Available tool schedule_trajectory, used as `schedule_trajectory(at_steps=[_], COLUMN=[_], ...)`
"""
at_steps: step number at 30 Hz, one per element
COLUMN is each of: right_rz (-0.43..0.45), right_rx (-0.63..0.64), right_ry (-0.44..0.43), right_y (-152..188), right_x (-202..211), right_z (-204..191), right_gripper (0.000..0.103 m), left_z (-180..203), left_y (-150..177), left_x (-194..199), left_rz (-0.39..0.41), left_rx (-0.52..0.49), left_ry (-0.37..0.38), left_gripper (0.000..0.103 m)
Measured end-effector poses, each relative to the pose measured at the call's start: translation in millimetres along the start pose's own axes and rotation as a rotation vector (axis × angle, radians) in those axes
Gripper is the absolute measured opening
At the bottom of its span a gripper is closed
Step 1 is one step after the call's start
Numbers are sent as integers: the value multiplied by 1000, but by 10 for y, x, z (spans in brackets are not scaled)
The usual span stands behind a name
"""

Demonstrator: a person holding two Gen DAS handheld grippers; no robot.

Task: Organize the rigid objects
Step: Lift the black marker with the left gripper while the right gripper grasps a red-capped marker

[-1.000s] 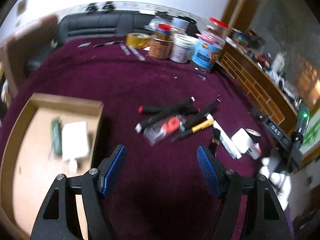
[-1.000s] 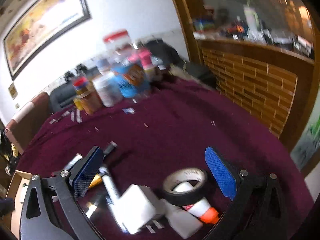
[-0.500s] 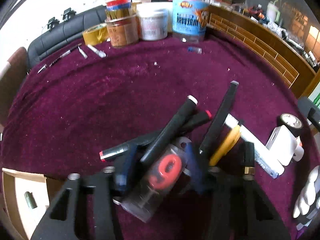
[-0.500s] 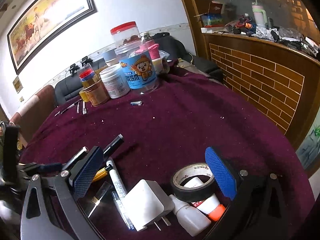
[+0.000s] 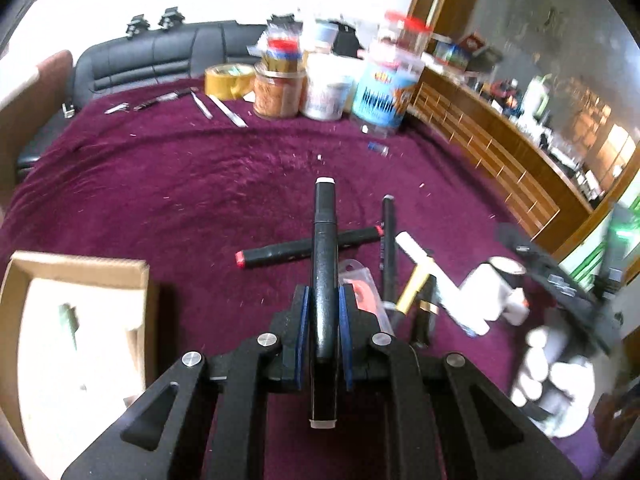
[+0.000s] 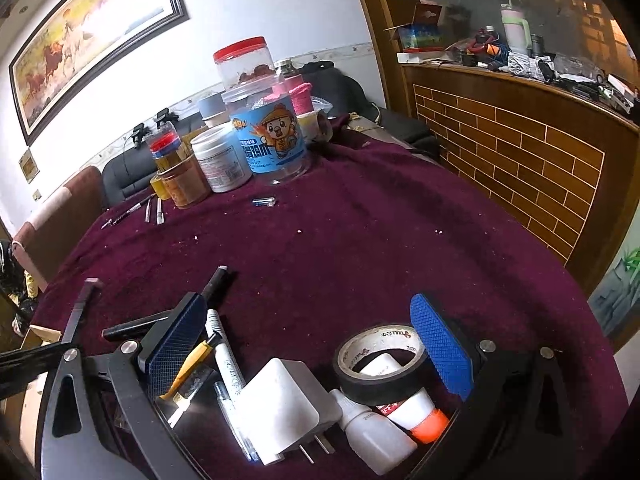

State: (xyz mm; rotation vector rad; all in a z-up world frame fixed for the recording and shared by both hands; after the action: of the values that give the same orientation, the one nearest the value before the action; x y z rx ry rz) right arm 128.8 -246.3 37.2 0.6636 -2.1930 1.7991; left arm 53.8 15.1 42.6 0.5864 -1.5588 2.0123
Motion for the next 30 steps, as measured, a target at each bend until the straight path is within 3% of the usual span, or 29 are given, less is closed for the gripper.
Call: schedule_trajectory(at_steps=[5, 10, 14, 19, 22, 26, 28, 30], right_rz=[-8, -2, -73, -277, -324, -412, -460, -511], right_rx=[14, -8, 23, 234, 566, 798, 858, 866], right_ry=[5, -5, -127, -339, -309, -331, -335, -345], right_y=[22, -1, -49, 40, 254, 528, 621, 672], right_x=[-23, 12, 102, -85, -357, -608, -763, -903], right_z=[2, 42, -293, -1205, -1719, -2033, -2088, -2091], right_gripper=[102, 100, 96, 96, 93, 77, 70, 54], left_z=[-143, -219, -313, -476, -641, -1026, -1186, -1310], left_y=[64, 175, 269, 366, 407, 484, 510, 538], left_x=[582, 740, 945, 1213, 1351, 1511, 1536, 1527], left_rz=[120, 131, 160, 203, 224, 244, 245, 243], left_rx=[96, 108, 114, 143, 166, 238, 268, 291], left_ry=[-2, -27, -7, 24, 18, -12, -26, -38], left_gripper=[11, 11, 11, 11, 11, 11, 11, 11])
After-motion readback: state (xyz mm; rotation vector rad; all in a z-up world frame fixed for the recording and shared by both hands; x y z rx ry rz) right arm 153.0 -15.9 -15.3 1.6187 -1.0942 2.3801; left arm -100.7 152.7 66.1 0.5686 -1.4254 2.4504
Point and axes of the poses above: each gripper's, at about its wrist camera, not at the fingertips, and x roughly against the way its jaws point, z to its right, y to its underside, the point moved 5 cm from there along -x, roughly the way its jaws point, and after that the axes turned 11 degrees about z, right-handed, at the moved point
